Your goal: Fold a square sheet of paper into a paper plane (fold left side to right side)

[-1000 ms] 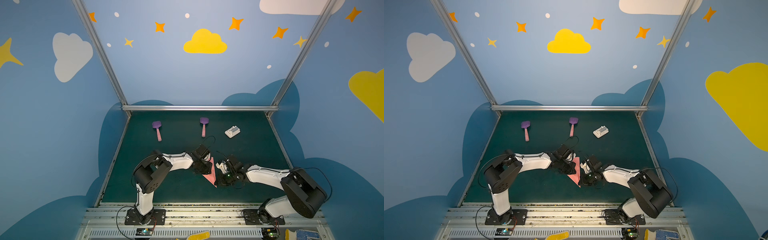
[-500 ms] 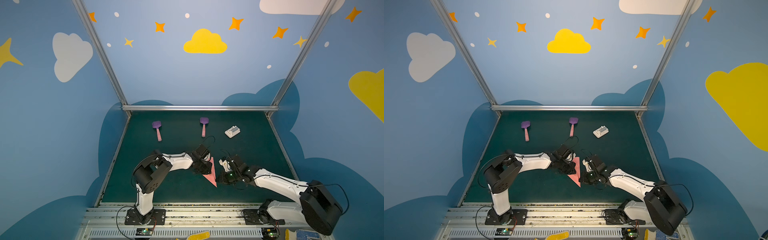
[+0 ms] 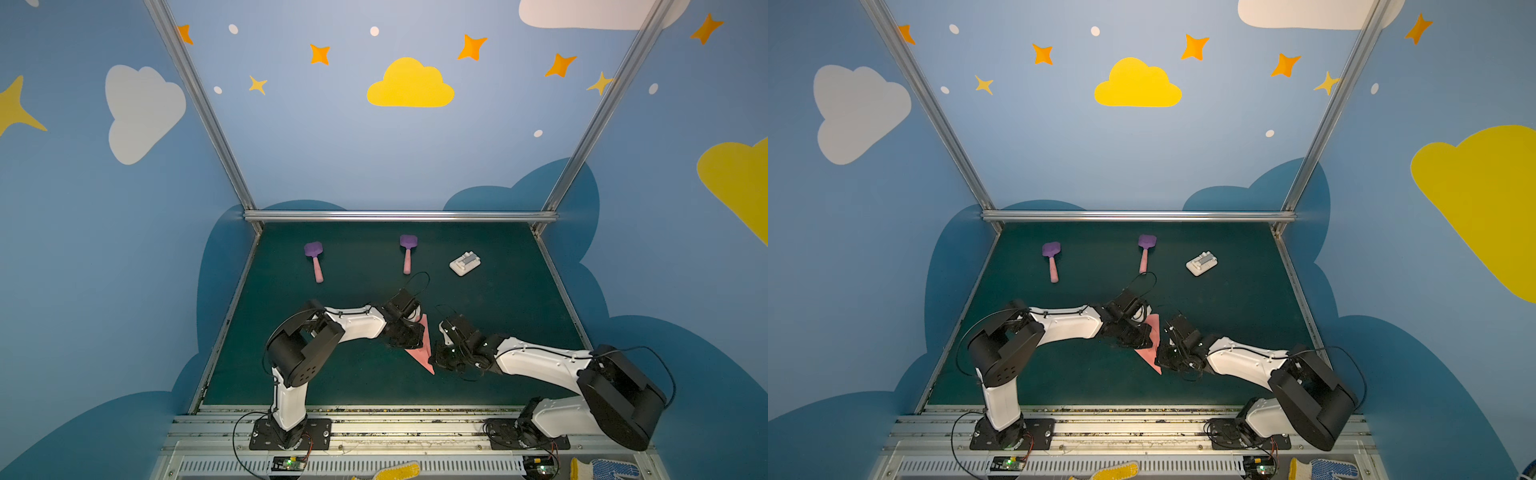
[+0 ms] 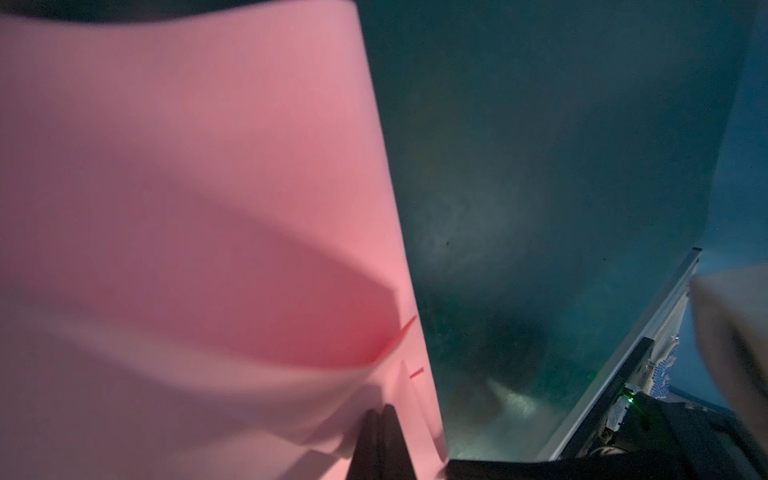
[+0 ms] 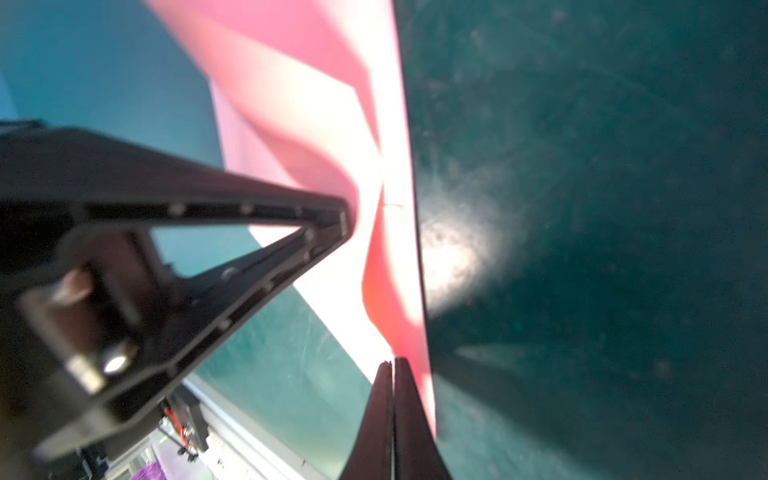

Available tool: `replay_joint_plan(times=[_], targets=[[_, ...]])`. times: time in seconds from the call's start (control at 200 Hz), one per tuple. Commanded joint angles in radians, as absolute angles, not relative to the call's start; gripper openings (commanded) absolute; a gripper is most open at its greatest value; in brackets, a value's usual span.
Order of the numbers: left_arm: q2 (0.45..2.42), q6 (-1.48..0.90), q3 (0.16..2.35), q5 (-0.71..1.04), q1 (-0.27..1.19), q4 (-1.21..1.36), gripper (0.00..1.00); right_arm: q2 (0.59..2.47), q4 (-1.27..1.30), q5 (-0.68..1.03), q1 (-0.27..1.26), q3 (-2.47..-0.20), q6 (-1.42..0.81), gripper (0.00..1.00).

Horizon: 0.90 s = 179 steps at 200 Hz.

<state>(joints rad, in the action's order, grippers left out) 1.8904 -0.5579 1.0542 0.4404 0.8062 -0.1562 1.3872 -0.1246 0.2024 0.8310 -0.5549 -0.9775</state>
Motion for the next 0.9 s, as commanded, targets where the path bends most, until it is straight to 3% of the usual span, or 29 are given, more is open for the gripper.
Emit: replay_joint_plan(times=[0.0, 0.315, 0.891], targets=[[1.919, -0.551, 1.032, 0.415, 0.808, -0.167, 0.04, 1.409, -0.102, 0.163, 0.84, -0.589, -0.997, 0.0], [1.918, -0.548, 1.028, 0.416, 0.808, -0.166, 0.04, 1.433, -0.087, 0.164, 0.845, -0.568, -1.007, 0.0], [1.919, -0.544, 1.026, 0.405, 0.806, -0.169, 0.04, 1.286, -0.112, 0.111, 0.906, -0.404, -1.107, 0.0]])
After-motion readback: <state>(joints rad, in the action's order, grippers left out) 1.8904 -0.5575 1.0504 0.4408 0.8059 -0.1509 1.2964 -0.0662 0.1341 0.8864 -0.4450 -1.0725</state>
